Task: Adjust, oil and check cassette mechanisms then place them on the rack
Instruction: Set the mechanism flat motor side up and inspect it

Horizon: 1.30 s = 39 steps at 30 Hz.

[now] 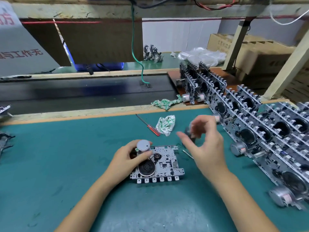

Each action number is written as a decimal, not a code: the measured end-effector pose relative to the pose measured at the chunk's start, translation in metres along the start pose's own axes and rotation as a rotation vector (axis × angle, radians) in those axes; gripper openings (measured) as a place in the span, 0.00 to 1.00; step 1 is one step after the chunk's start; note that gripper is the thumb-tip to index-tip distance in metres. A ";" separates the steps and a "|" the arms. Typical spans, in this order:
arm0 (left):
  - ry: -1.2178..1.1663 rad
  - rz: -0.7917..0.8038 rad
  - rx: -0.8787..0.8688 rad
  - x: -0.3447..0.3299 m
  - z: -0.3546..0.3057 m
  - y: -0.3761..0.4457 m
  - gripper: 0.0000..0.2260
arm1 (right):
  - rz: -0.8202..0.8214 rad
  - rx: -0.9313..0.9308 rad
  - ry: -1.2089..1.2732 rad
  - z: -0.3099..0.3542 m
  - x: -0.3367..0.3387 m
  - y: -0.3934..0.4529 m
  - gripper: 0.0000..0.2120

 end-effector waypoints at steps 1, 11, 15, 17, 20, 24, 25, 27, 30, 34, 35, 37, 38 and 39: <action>0.014 -0.010 -0.018 0.000 0.001 0.000 0.17 | 0.289 0.018 -0.052 0.007 -0.015 -0.001 0.24; 0.004 0.003 -0.134 0.001 -0.001 0.001 0.14 | 0.980 0.199 -0.791 -0.006 -0.061 -0.016 0.46; -0.152 0.038 -0.079 0.009 -0.004 0.001 0.14 | 0.956 0.190 -0.632 0.004 -0.054 -0.018 0.43; -0.493 0.134 0.068 0.008 -0.001 0.001 0.28 | 1.000 -0.044 -0.249 0.009 -0.050 -0.024 0.39; -0.771 0.362 0.207 -0.009 0.000 -0.006 0.46 | 1.070 -0.461 0.482 0.018 -0.052 -0.041 0.24; -0.908 0.512 0.436 -0.033 0.007 -0.021 0.60 | 1.089 -0.676 0.752 0.012 -0.064 -0.062 0.54; -0.998 0.530 0.442 -0.035 0.003 -0.022 0.58 | 1.090 -0.701 0.789 0.010 -0.065 -0.064 0.53; -1.117 0.592 0.356 -0.036 -0.010 -0.023 0.51 | 1.039 -0.717 0.779 0.002 -0.064 -0.061 0.41; -1.208 0.561 0.288 -0.031 -0.016 -0.019 0.45 | 0.846 -0.596 0.552 -0.008 -0.054 -0.046 0.18; -1.219 0.432 0.283 -0.027 -0.015 -0.015 0.36 | 0.430 -0.357 -0.104 -0.024 -0.020 -0.024 0.22; -1.226 0.419 0.285 -0.028 -0.014 -0.014 0.35 | 0.355 -0.281 -0.344 -0.026 -0.011 -0.021 0.21; -1.225 0.422 0.296 -0.030 -0.012 -0.014 0.35 | 0.317 -0.231 -0.682 -0.028 -0.001 -0.019 0.15; -1.222 0.427 0.303 -0.031 -0.012 -0.014 0.35 | 0.331 -0.245 -0.727 -0.030 0.000 -0.020 0.13; -1.208 0.431 0.311 -0.032 -0.011 -0.014 0.35 | 0.350 -0.262 -0.734 -0.033 0.000 -0.023 0.12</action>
Point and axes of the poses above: each hand's wrist, its own y-axis towards the middle knuckle, its own x-axis out of the back of the hand, z = x × y, the point moved 5 cm from there along y, towards the middle knuckle, and after that the axes turned 3 degrees about -z, right-handed, at the moved point
